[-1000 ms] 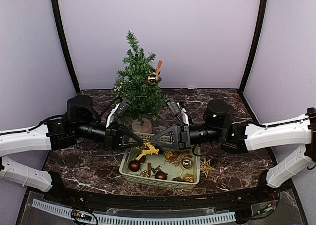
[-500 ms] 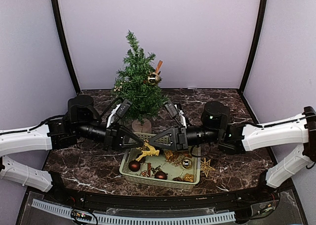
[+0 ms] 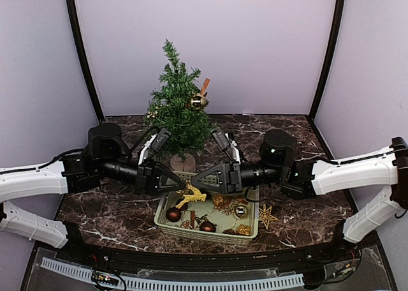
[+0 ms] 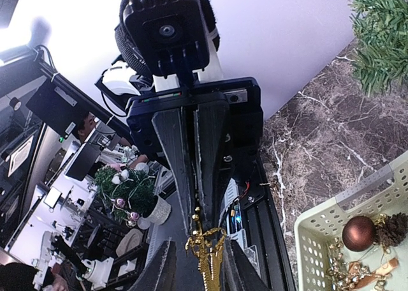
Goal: Decorate the small christmas tree
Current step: Pass from the left arm to the right
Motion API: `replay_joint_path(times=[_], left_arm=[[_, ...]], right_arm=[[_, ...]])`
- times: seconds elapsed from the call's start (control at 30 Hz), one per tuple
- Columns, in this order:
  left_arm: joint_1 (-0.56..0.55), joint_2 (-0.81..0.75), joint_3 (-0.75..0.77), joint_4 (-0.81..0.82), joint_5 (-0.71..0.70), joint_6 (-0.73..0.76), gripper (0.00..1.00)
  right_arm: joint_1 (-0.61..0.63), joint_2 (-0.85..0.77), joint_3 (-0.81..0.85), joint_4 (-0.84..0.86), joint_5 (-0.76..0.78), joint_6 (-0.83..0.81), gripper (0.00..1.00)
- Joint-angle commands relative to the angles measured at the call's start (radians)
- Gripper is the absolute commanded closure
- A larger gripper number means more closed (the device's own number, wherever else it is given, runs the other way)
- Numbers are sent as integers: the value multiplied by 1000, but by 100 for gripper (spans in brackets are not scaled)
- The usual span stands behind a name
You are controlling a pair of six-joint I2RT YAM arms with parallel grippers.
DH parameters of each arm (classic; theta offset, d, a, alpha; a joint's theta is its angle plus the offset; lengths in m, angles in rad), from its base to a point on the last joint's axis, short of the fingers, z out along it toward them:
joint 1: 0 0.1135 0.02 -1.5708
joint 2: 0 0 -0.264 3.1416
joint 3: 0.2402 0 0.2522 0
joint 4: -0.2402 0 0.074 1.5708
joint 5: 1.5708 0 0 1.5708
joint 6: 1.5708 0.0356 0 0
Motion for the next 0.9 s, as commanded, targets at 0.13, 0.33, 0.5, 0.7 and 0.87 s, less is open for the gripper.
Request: replay_joint_path(times=[0.13,0.33,0.5,0.7,0.87], left_arm=[[-1,-13,-1,30,-11,-9,100],[0,-14,-6,30,-15,-13,100],[-1,-16,-7,21,-29,-15,100],[-1,-13,-11,23,-61,-28,100],[-1,-21,-23,40,-104,-52,81]], right_arm=[[-2,4,28,38,16,-7,84],[-2,-13,19,19,53,-19,96],[-2,-28,15,8,78,-30,100],[-3,-54,6,-2,112,-46,100],[-2,-83,-8,-12,161,-60,100]])
